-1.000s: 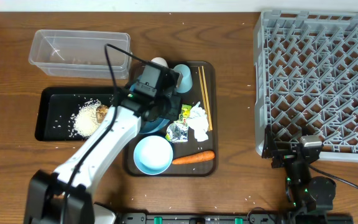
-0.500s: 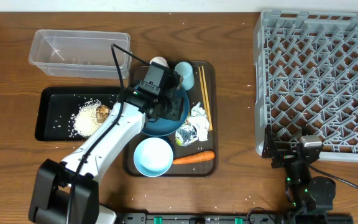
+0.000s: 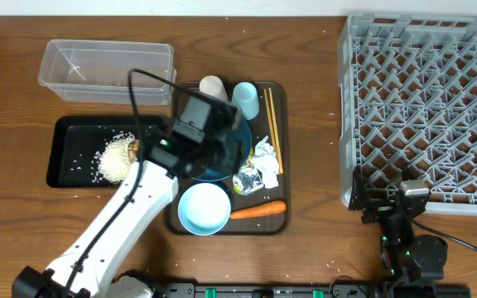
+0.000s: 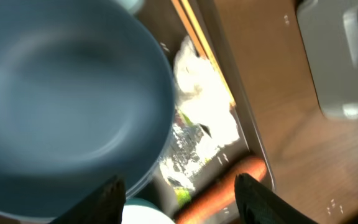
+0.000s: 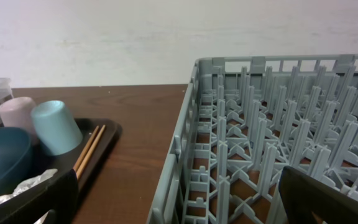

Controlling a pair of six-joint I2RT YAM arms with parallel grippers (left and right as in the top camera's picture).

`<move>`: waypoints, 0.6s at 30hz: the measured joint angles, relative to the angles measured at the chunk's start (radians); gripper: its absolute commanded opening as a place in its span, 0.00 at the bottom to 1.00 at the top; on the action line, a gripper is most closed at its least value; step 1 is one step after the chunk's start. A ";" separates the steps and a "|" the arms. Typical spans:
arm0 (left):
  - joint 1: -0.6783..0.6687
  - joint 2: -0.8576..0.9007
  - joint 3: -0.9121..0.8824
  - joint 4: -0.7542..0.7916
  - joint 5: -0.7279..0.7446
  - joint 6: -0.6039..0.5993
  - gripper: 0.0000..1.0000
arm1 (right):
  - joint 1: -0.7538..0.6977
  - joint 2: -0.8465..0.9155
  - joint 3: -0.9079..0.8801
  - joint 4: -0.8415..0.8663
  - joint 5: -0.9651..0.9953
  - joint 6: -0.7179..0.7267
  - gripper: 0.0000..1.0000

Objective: Sort waste into correct bins and load items into the dishwasher rack
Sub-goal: 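Return the blue plate to the brown tray and release it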

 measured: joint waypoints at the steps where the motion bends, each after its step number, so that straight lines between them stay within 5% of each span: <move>1: -0.019 0.000 0.000 -0.019 0.001 -0.002 0.63 | 0.000 0.000 0.000 0.000 0.000 0.000 0.99; 18: -0.451 0.035 0.000 -0.132 -0.129 -0.067 0.72 | 0.000 0.000 0.000 0.000 0.000 0.000 0.99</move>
